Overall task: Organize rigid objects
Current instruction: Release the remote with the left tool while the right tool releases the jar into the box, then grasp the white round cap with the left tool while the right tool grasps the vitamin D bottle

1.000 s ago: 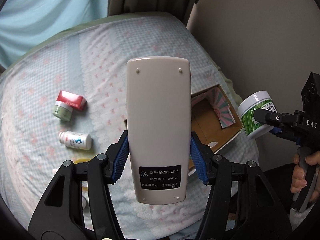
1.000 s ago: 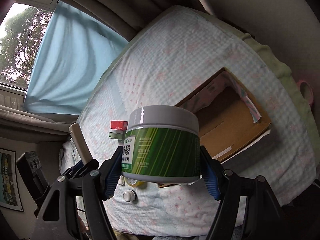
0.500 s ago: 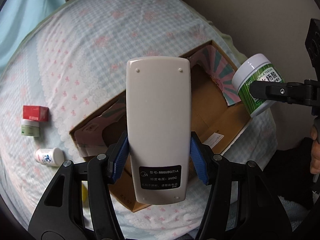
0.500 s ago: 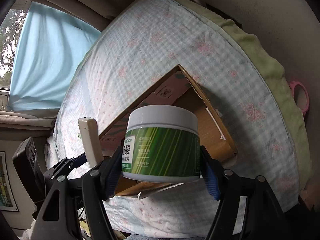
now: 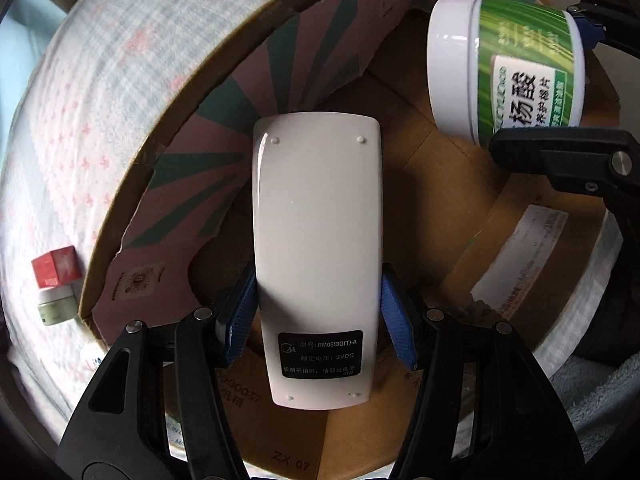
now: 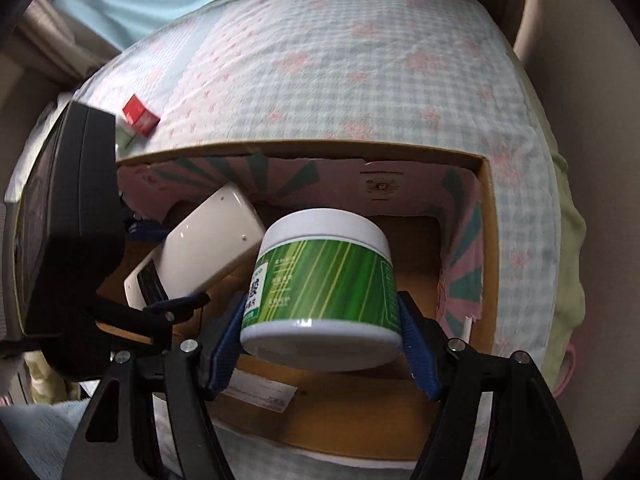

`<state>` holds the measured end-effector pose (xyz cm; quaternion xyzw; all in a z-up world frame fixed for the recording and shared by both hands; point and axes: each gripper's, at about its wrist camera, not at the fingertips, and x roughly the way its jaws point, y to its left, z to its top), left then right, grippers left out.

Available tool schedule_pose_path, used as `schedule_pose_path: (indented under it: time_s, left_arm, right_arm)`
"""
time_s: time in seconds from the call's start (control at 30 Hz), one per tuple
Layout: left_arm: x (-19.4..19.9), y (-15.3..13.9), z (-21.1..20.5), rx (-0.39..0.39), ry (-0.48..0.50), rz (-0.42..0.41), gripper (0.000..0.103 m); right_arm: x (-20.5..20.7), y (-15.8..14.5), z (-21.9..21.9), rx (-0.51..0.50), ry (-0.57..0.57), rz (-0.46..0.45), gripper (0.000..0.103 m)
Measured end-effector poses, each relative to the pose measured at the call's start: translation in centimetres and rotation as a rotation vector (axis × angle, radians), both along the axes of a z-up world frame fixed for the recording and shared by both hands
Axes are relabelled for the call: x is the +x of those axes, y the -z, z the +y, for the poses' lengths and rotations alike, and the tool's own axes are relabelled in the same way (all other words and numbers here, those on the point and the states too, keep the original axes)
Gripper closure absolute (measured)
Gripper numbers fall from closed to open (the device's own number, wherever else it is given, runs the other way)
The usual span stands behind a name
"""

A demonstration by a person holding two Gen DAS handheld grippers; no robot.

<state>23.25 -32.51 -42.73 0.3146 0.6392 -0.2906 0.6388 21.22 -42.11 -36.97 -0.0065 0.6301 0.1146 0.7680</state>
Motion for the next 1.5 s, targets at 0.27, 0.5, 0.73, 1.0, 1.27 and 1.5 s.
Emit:
schedule_pose_path:
  time_s: [0.27, 0.5, 0.73, 1.0, 1.27, 1.5]
  left_arm:
    - [-0.2, -0.6, 0.2, -0.002, 0.000, -0.002, 0.045]
    - [-1.3, -2.8, 2.7, -0.030, -0.027, -0.033, 0.000]
    - [-1.8, -4.6, 6.1, -0.070, -0.122, -0.055, 0.000]
    - [-2.1, -8.3, 7.4, -0.134, -0.211, -0.109, 0.000]
    - [-5.3, -13.2, 9.3, -0.149, -0.300, -0.178, 0.000]
    - [-8.1, -17.1, 13.9, -0.163, -0.384, -0.241, 0.000]
  right_arm:
    - [0.3, 1.3, -0.2, -0.019, -0.027, 0.063, 0.036]
    - [-0.4, -0.9, -1.4, 0.020, 0.044, 0.026, 0.000]
    - [-1.5, -3.4, -1.1, 0.015, 0.048, -0.014, 0.000]
    - [-2.6, -6.7, -0.1, 0.002, 0.078, -0.078, 0.000]
    - [-4.8, -10.8, 1.9, 0.010, 0.054, -0.106, 0.000]
    - [-6.6, -14.6, 4.6, -0.014, 0.036, -0.165, 0.000]
